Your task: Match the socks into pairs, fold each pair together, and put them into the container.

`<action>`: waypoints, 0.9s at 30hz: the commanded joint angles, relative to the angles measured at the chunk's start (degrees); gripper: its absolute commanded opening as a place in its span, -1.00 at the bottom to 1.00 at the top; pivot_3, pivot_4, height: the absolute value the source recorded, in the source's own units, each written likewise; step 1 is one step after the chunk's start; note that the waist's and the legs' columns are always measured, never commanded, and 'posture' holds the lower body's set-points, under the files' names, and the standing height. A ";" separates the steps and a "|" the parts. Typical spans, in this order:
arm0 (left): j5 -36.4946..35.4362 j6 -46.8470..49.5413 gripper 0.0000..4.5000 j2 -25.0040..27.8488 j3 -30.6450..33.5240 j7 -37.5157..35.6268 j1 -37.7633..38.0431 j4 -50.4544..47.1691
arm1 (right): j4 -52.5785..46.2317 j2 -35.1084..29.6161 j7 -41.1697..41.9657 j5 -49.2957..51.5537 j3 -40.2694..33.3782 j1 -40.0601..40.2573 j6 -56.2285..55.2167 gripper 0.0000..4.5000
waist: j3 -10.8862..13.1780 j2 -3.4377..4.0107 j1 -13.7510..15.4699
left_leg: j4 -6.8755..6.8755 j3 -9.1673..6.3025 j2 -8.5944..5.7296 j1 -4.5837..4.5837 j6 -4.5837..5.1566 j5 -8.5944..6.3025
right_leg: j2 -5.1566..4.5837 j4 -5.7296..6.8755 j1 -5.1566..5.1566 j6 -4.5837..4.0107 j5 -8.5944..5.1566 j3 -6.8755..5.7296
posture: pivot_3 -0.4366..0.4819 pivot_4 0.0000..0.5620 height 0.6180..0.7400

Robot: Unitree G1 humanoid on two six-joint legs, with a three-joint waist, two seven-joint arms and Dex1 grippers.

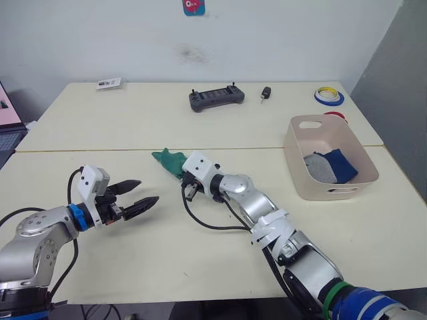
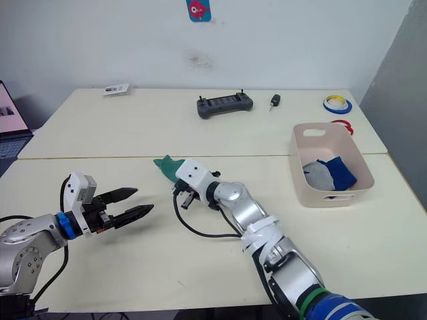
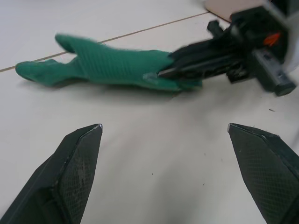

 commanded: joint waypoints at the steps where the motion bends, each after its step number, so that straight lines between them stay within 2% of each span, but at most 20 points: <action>1: -0.38 -0.20 1.00 0.72 0.43 -0.37 -1.09 -0.87 | -14.43 -4.34 5.67 3.95 -1.32 2.75 4.82 -1.00 | -0.01 -0.01 0.09 | 0.00 0.00 -0.02 0.00 0.00 0.00 | -0.02 0.00 0.00 0.00 0.00 -0.01 | -0.05 -0.47 1.00; 5: -0.82 0.70 1.00 1.49 -0.12 -1.84 -1.17 -0.71 | -27.03 -14.06 13.15 5.35 1.01 7.30 8.24 -1.00 | -0.01 -0.01 0.01 | -0.01 0.01 -0.02 0.00 0.01 -0.01 | -0.02 -0.03 0.01 0.00 0.00 0.00 | -0.05 -0.47 1.00; 10: -0.54 1.44 1.00 2.29 -1.03 -3.60 -0.32 -1.26 | -35.53 -25.65 18.10 1.54 6.31 13.19 5.30 -1.00 | 0.00 -0.01 -0.02 | -0.01 -0.01 -0.01 0.01 0.02 -0.01 | 0.02 -0.04 0.01 0.00 0.00 0.00 | -0.05 -0.47 1.00; 13: -0.01 1.23 1.00 2.71 -1.47 -4.44 0.36 -1.31 | -36.46 -29.01 17.85 -2.02 9.01 14.59 1.70 -1.00 | 0.00 -0.01 -0.20 | -0.01 -0.01 0.00 0.02 0.03 -0.02 | 0.07 -0.05 0.00 0.00 0.00 0.03 | -0.05 -0.47 1.00; 18: 0.89 0.08 1.00 3.14 -2.41 -5.75 1.58 -1.55 | -35.85 -30.98 18.34 -4.43 11.45 16.41 1.45 -1.00 | 0.00 -0.02 -0.03 | 0.00 -0.05 0.03 0.03 0.03 -0.02 | 0.13 -0.05 0.01 0.00 0.00 0.03 | -0.05 -0.47 1.00; 21: 1.15 -0.62 1.00 3.40 -2.77 -6.66 2.51 -2.46 | -38.30 -30.56 18.54 -2.18 9.51 17.43 5.07 -0.70 | 0.00 -0.03 0.03 | 0.01 -0.04 0.01 0.03 0.03 -0.02 | 0.09 -0.09 0.05 0.00 0.00 0.03 | -0.05 -0.47 1.00; 24: 0.90 -0.69 1.00 3.22 -2.50 -7.03 3.23 -3.17 | -42.39 -29.79 20.35 3.35 5.61 16.69 12.27 -0.24 | 0.01 -0.03 0.09 | 0.01 -0.03 0.00 0.02 0.03 -0.01 | 0.08 -0.09 0.04 0.00 0.00 0.03 | -0.05 -0.47 1.00; 27: 0.16 -0.57 1.00 2.69 -2.09 -7.10 3.59 -3.74 | -43.54 -28.20 22.00 10.49 0.57 12.47 21.52 0.22 | 0.01 -0.03 0.07 | 0.01 -0.06 0.01 0.03 0.03 -0.01 | 0.09 -0.07 0.05 0.00 0.00 0.01 | -0.05 -0.47 1.00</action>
